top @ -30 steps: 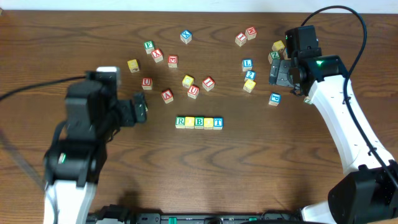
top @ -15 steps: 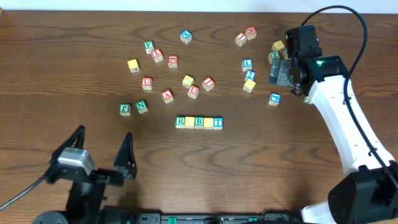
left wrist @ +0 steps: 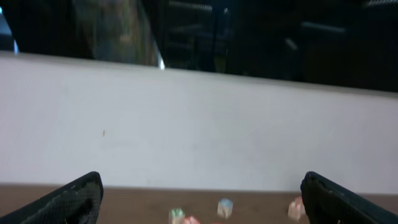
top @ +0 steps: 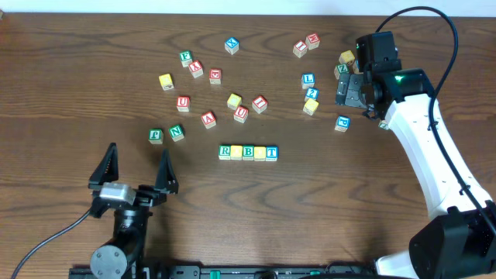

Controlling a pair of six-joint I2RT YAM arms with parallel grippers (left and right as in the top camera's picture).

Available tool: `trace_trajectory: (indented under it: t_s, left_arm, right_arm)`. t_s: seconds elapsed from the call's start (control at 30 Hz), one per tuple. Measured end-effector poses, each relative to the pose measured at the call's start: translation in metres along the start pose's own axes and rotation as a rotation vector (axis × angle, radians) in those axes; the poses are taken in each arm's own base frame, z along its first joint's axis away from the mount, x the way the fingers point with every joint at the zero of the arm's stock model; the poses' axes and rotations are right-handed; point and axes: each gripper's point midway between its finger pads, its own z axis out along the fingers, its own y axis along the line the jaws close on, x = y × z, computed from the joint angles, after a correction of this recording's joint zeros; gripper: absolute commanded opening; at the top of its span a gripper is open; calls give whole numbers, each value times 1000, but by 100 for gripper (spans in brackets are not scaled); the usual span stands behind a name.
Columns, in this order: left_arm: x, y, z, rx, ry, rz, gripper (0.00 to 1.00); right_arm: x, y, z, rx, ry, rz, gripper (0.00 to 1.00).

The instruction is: Spell out ROBOT

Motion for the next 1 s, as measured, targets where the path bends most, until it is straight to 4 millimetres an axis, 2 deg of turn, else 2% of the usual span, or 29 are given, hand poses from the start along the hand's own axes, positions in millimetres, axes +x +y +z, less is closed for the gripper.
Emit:
trace_trajectory:
  t_s: [0.07,0.17,0.23,0.27,1.0]
  left_arm:
    - [30,5,-2,-18,93,-14,100]
    - [61,10,-7,-39,209,-32,100]
    - [99,15,-19,-69,370,-58,100]
    - [110,17,-23,-81,419,-65,100]
    - [110,17,-23,-83,421,-65,100]
  right_arm:
    - [0,0,0,0,0,0,99]
    - [0,0,0,0,0,0,99]
    - [0,0,0,0,0,0,99]
    - [0,0,0,0,0,0,99]
    - [0,0,-4,-4,-4,0,99]
